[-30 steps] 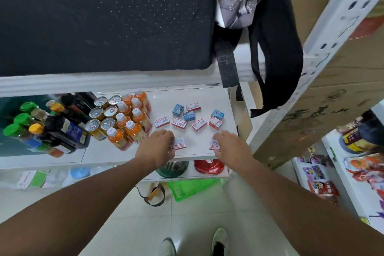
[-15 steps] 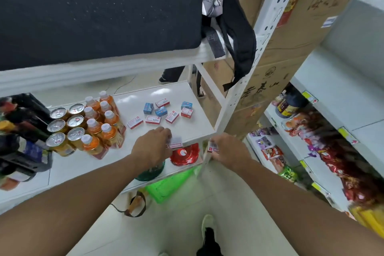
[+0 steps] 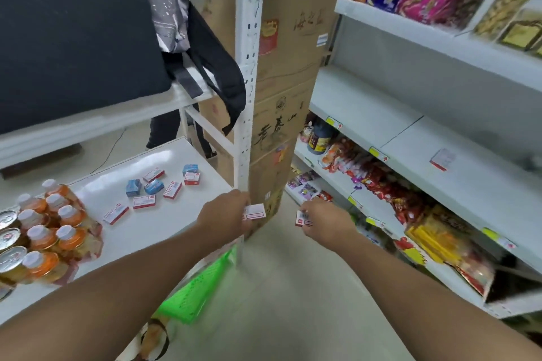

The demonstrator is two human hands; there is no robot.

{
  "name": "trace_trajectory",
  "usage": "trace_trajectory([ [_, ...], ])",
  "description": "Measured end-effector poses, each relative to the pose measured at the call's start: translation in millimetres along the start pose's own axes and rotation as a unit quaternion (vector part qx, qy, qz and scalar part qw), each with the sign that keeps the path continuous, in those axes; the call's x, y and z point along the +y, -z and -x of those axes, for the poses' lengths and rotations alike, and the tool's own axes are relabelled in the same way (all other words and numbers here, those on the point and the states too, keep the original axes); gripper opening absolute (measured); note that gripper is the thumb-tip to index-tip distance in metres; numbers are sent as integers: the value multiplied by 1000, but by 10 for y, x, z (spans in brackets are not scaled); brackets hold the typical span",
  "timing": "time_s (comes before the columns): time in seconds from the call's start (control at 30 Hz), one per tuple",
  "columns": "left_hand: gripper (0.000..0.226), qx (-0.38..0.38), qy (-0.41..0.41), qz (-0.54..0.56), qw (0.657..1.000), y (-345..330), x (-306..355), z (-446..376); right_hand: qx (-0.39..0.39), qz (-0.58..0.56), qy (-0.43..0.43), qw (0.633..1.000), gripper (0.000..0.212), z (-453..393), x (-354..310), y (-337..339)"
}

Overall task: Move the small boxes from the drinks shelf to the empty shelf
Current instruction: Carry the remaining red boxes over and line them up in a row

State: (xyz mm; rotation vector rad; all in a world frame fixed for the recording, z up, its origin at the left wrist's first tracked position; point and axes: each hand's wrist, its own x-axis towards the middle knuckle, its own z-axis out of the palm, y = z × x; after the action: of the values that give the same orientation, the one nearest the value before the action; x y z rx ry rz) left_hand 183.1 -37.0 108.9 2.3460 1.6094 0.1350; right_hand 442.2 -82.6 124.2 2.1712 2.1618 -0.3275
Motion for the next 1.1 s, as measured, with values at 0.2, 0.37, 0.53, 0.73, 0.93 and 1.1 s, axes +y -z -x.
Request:
trace_trajectory([
  [0.2,26,0,-65,-41,997,92,871,-423,23,-22,-52,998,38,253,790,225],
  [0.37,29,-20,-108,-79,991,30,1772,-778,23,-8,-92,995,40,560,1705,365],
  [0.53,26,-28,-139,-75,987,-206,2614,-1033,30,-16,-124,992,33,763,2532,426],
  [0.73,23,-45,-165,-83,982,-538,3324,-1259,28,-45,-147,988,35,1016,3255,272],
  [0.93,25,-53,-203,-91,973,-732,3806,-1539,49,-66,-177,981,39,1108,3673,261],
  [1.1,37,-51,-247,-75,965,-836,4060,-1942,57,-65,-203,975,42,1019,3888,291],
])
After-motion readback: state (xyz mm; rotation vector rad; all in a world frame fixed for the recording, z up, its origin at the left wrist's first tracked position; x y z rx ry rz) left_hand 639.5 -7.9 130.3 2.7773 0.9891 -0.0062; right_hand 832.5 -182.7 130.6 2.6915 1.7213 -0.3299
